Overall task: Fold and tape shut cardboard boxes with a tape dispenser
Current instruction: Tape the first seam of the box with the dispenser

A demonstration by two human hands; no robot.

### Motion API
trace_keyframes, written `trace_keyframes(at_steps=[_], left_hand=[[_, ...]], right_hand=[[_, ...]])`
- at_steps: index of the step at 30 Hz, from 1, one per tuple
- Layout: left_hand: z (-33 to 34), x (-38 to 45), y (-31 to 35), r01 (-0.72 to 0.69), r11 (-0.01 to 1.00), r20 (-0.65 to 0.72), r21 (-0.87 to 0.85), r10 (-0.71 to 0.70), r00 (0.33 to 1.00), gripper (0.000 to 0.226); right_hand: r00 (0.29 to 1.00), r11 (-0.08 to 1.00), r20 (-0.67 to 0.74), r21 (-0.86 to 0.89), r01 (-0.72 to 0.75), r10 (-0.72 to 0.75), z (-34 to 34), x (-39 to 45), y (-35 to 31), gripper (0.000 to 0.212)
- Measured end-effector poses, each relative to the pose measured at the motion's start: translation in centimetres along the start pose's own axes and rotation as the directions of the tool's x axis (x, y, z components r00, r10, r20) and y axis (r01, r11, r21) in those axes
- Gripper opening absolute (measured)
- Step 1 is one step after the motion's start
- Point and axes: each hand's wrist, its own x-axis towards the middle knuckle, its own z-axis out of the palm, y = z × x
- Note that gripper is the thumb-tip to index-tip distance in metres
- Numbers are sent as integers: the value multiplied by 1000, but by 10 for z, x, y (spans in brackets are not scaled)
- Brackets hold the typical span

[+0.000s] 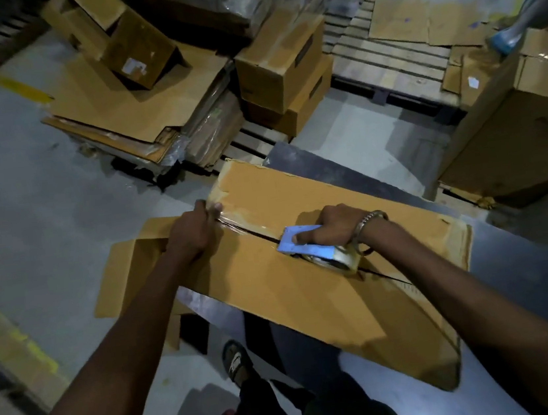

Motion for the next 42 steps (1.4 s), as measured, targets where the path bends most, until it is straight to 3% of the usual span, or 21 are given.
trace_keyframes(at_steps=[7, 11, 14, 22, 24, 27, 29, 32, 35, 38, 42], left_hand=[[0, 0, -6, -21, 1000, 21, -18, 21, 1000, 66], [1, -1, -10, -42, 998, -3, -48, 42, 999, 70], [1, -1, -11, -44, 995, 0, -92, 44, 999, 69], [0, -8, -1, 28, 996, 5, -81, -28, 1000, 66], [1, -12, 9, 43, 998, -97, -53, -48, 994, 65], [18, -27, 37, -148, 982, -273, 116, 175, 946, 66], [36, -52, 80, -312, 940, -190, 138, 334, 923, 71], [61, -110, 159, -557, 827, 156, 77, 541, 826, 87], [75, -165, 213, -641, 765, 338, 61, 588, 735, 113], [92, -185, 225, -616, 774, 352, 148, 541, 764, 120], [98, -186, 224, -599, 776, 334, 196, 522, 785, 108]], right_hand=[[997, 992, -27, 106, -67, 70, 6, -37, 43, 54], [976, 969, 28, 118, -219, 217, 12, -74, 106, 65], [958, 951, 37, 114, -287, 284, 8, -100, 135, 62], [956, 951, 39, 98, -294, 292, 9, -110, 140, 59], [955, 953, 22, 61, -297, 296, 8, -109, 137, 57], [955, 954, 5, 42, -298, 298, 7, -107, 137, 59], [956, 955, -30, 67, -288, 291, 6, -108, 140, 67], [962, 959, -63, 110, -260, 268, 6, -112, 144, 71], [971, 964, -78, 163, -212, 226, 9, -116, 151, 75], [968, 962, -107, 178, -206, 227, 14, -117, 153, 74], [956, 964, -178, 167, -206, 235, 18, -120, 149, 65]])
